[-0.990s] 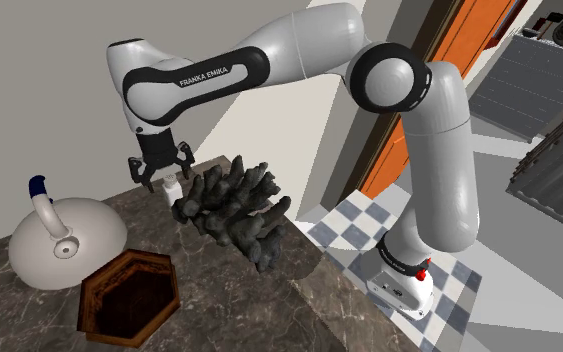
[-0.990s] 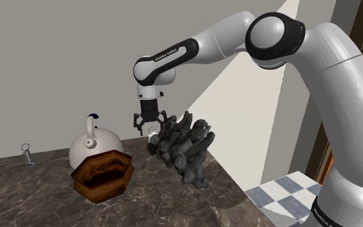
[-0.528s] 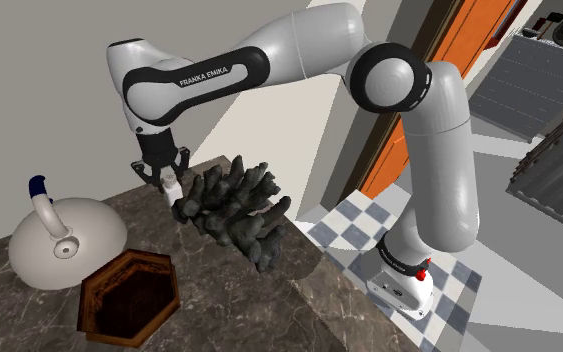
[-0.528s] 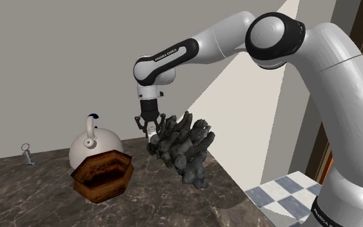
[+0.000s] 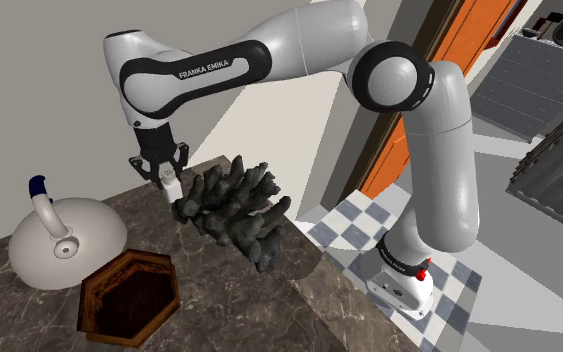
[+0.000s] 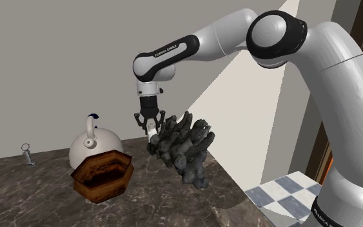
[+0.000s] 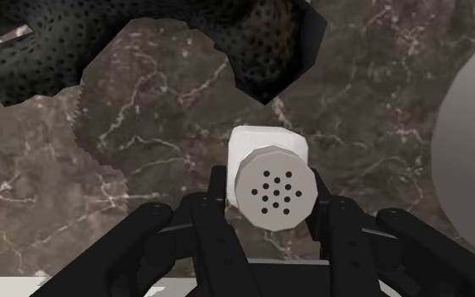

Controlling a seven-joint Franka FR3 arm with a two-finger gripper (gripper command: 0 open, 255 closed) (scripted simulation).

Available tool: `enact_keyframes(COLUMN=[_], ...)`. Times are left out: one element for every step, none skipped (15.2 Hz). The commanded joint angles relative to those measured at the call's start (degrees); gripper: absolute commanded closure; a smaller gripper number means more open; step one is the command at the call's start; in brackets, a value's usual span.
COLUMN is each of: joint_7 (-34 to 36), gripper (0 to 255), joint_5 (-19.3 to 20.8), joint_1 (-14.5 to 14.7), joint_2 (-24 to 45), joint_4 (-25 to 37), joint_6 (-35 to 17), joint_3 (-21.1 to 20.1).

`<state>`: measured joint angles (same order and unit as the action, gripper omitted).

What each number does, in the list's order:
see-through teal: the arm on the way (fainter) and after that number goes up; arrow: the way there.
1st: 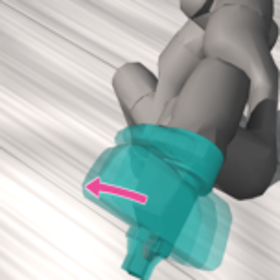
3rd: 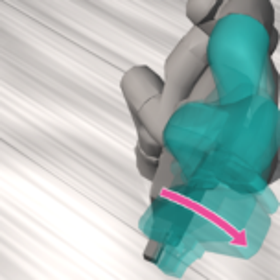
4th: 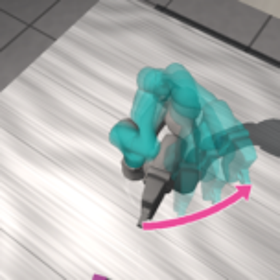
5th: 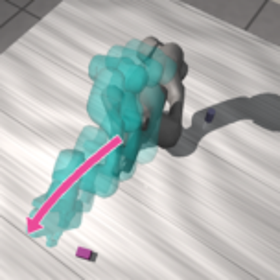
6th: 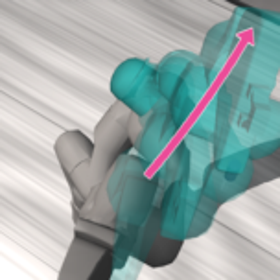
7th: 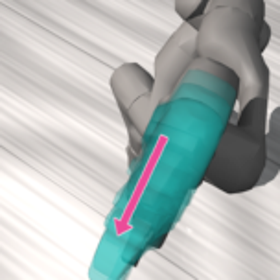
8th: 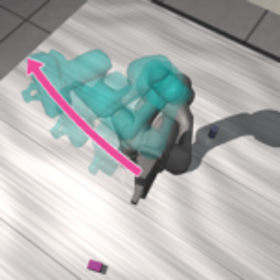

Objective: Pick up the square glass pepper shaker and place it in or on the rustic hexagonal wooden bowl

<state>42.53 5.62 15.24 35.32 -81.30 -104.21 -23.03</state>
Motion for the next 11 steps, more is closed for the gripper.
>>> enact_keyframes(joint_7=[-0.1,-0.1,0.0,0.0,0.0,0.0,0.0,0.0,0.1,0.1,0.1], gripper=[255,255,255,255,255,255,255,255,255,255,255], joint_5=[-0.2,-0.3,-0.3,-0.4,-0.5,-0.5,-0.6,-0.7,-0.7,-0.8,-0.8], joint_1=[-0.1,-0.1,-0.1,-0.1,-0.1,-0.1,0.0,0.0,0.0,0.1,0.1], joint_2=[-0.6,-0.8,-1.1,-1.3,-1.5,-1.6,-1.8,-1.9,-2.1,-2.2,-2.3], joint_4=[0.7,1.1,1.5,2.0,2.5,3.0,3.5,4.1,4.6,5.2,5.8], joint_6=[1.3,1.9,2.6,3.2,3.9,4.5,5.2,5.9,6.6,7.3,8.0], joint_3=[-0.1,-0.2,-0.2,-0.3,-0.3,-0.4,-0.4,-0.5,-0.5,-0.5,-0.6])
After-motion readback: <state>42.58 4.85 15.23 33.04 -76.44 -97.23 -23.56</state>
